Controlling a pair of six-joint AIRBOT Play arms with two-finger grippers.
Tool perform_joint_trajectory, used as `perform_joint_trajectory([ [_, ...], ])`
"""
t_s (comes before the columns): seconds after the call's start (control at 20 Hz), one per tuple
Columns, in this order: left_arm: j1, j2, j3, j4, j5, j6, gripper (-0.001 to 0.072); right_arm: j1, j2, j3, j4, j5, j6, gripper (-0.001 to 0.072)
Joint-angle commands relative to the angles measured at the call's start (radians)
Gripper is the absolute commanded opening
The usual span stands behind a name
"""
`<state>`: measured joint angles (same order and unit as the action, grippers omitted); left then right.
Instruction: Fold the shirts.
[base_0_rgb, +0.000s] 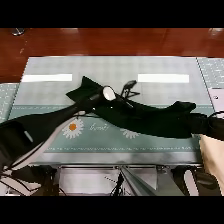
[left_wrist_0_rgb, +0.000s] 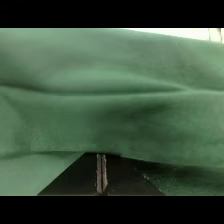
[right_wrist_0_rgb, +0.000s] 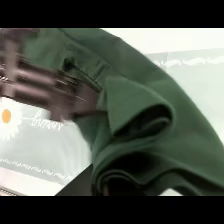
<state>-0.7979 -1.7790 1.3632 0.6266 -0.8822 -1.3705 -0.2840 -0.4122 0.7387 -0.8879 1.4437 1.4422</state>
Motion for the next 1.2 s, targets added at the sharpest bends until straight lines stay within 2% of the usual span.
perform_joint_trajectory([
  [0.0,-0.099,-0.088,0.045,-0.064,-0.079,-0.01,0.0025,-0.001,0.022,-0.005,-0.001,0.014,0.018,0.0018],
  [0.15,-0.071,-0.08,0.072,-0.083,-0.154,0.056,0.0025,-0.001,-0.018,0.015,0.007,0.027,0.012,0.0018],
  [0.25,0.032,-0.054,0.093,-0.082,-0.209,0.061,0.0025,0.0,-0.08,0.058,0.041,0.038,-0.014,0.0019],
  [0.5,0.474,0.135,0.075,-0.073,-0.348,0.076,0.0024,0.045,-0.269,0.195,0.144,0.006,-0.06,0.0018],
  [0.65,0.729,0.365,-0.02,-0.073,-0.365,0.091,0.0024,0.252,-0.426,0.293,0.145,-0.098,-0.056,0.0018],
  [0.8,0.895,0.658,-0.192,-0.072,-0.36,0.156,0.0024,0.491,-0.65,0.435,0.144,-0.233,-0.055,0.0019],
  [1.0,0.967,1.044,-0.474,-0.069,-0.357,0.166,0.0025,0.706,-1.007,0.674,0.145,-0.301,-0.053,0.0019],
  [1.15,0.967,1.261,-0.655,-0.069,-0.357,0.139,0.0024,0.77,-1.224,0.822,0.146,-0.325,-0.036,0.0019],
])
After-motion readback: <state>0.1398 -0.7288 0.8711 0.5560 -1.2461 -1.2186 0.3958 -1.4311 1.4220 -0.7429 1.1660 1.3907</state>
